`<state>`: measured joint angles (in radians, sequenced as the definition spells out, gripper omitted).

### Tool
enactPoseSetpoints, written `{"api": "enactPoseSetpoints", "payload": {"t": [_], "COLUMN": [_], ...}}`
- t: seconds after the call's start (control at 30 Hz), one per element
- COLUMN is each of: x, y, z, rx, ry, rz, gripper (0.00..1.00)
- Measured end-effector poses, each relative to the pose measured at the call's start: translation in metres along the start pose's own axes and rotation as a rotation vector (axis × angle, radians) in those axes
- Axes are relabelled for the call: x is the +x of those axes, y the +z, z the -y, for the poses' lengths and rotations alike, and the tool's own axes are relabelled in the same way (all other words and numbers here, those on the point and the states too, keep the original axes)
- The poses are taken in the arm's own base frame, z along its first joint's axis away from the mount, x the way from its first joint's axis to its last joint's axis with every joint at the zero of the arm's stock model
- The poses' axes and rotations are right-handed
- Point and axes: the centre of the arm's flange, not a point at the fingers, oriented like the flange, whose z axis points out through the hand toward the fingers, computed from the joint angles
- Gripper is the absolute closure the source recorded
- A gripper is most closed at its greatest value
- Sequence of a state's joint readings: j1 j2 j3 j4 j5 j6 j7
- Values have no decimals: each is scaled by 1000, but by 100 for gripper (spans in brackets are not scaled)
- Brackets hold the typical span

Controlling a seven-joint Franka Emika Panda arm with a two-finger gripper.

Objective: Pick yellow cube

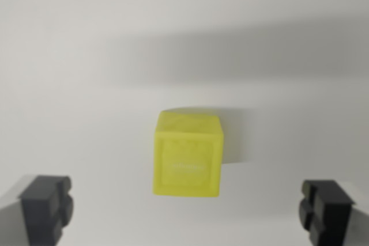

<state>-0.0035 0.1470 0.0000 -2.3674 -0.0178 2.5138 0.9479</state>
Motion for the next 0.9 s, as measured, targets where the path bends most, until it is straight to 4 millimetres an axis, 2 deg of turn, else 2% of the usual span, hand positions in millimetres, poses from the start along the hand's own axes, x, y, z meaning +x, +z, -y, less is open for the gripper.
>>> {"api": "enactPoseSetpoints", "payload": {"t": [0.9], "x": [-15], "y": [45], "z": [-15], "rx": [3], "ry": [42], "rz": [4], "gripper": [0]}}
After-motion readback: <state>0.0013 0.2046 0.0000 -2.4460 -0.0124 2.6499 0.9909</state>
